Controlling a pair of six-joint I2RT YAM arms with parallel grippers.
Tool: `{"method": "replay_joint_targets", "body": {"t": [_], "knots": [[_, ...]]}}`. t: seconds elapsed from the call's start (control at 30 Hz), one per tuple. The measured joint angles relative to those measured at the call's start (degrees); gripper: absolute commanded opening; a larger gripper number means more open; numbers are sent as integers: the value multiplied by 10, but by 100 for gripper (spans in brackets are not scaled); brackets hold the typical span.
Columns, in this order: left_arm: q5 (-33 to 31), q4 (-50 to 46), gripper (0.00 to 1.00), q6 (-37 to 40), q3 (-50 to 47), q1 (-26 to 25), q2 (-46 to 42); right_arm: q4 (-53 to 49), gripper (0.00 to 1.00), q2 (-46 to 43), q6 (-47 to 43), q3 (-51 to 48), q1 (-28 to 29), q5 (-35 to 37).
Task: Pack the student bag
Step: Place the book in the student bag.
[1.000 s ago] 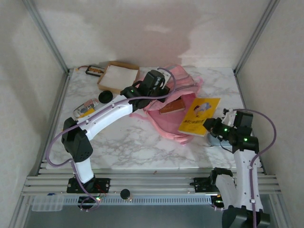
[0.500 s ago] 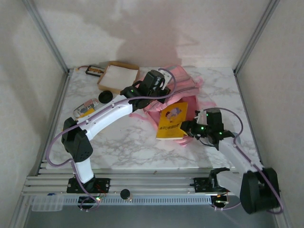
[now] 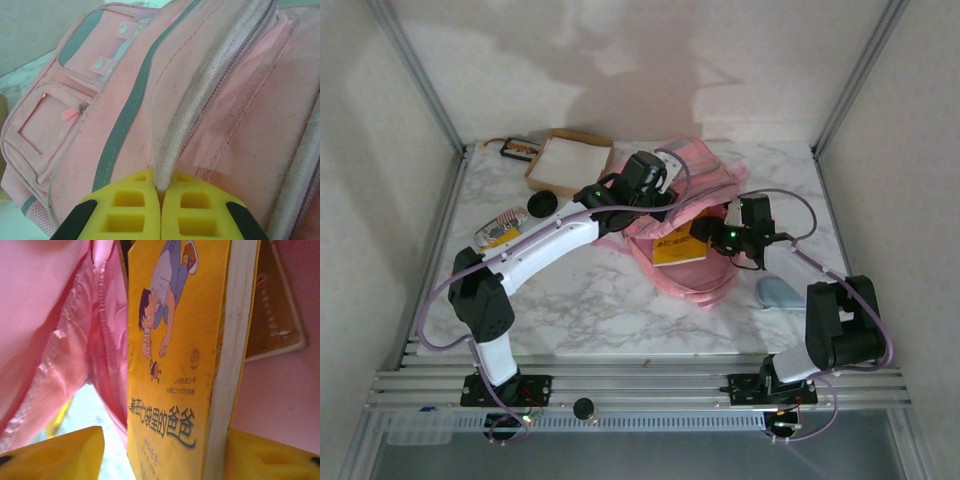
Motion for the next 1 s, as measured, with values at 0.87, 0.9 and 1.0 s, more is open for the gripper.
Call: {"method": "replay_joint_targets", "body": {"t": [0.87,0.9,1.0], "knots": [[15,4,0,-1,-5,2,-4,-59,62,-27,42,-81,169,143],[16,4,0,-1,-5,2,-4,-53,59,-17,43,-79,169,148],[26,4,0,-1,-5,2,-4,-28,56,-9,55,-75,169,169]]}}
